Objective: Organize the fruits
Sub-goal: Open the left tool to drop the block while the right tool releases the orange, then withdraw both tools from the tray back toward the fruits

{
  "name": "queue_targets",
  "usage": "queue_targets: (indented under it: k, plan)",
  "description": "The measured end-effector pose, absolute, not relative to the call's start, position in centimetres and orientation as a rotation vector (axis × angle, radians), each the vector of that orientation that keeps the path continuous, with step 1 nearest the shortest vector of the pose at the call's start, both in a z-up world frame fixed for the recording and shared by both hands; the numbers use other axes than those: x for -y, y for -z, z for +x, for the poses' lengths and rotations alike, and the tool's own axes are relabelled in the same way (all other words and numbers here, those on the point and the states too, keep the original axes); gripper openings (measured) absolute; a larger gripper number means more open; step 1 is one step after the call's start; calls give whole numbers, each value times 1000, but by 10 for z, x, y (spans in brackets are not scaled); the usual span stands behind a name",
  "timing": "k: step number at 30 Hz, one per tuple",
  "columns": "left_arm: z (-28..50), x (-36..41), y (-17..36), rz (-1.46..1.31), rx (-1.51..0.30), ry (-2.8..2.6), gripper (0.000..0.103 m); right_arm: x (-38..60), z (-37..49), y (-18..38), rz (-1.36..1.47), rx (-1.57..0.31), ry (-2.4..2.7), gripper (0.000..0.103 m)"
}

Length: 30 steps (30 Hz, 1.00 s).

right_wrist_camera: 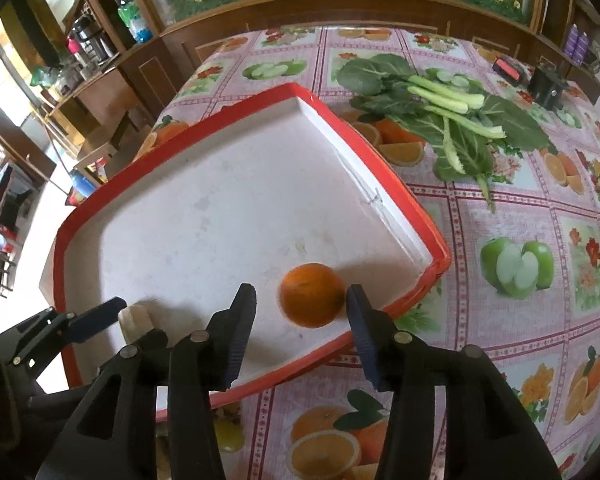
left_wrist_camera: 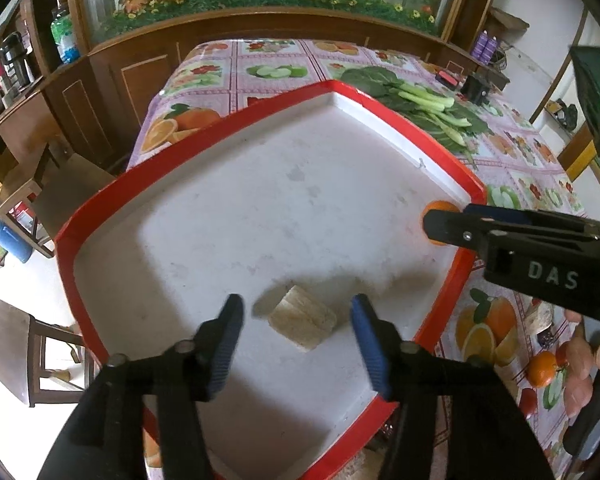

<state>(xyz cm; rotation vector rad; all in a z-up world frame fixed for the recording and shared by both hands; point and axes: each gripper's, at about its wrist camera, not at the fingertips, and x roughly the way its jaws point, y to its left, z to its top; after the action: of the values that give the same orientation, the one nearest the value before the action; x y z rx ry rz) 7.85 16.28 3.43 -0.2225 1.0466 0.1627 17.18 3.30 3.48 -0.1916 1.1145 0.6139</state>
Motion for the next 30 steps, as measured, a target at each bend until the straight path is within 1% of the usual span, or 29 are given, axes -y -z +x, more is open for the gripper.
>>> queue_targets:
  k: [1, 3, 4, 6, 9, 12, 15, 22, 30]
  plan:
    - [77, -163, -37, -229, -1041, -160, 72, -31, 171, -37, -184, -1112, -614, 47]
    - [73, -165, -42, -244, -1026, -149, 77, -26, 168, -43, -162, -1102, -613, 49]
    - [70, -166, -45, -251, -1019, -143, 79, -20, 165, -48, -141, -1093, -614, 53]
    - [65, -167, -50, -256, -1007, -133, 82, -12, 161, -54, -118, -1077, -616, 58]
    - [59, -166, -57, -239, -995, -137, 85, 2, 150, -61, -85, -1072, -623, 64]
    - [51, -165, -63, -240, -991, -138, 88, 13, 140, -64, -72, -1073, -629, 65]
    - [37, -163, -70, -230, -974, -135, 91, 27, 128, -67, -52, -1070, -629, 68]
    - [1, -147, -78, -158, -956, -104, 93, 66, 99, -70, -21, -1058, -609, 70]
    - [-24, -125, -70, -137, -982, -45, 93, 108, 65, -59, 38, -1089, -559, 70]
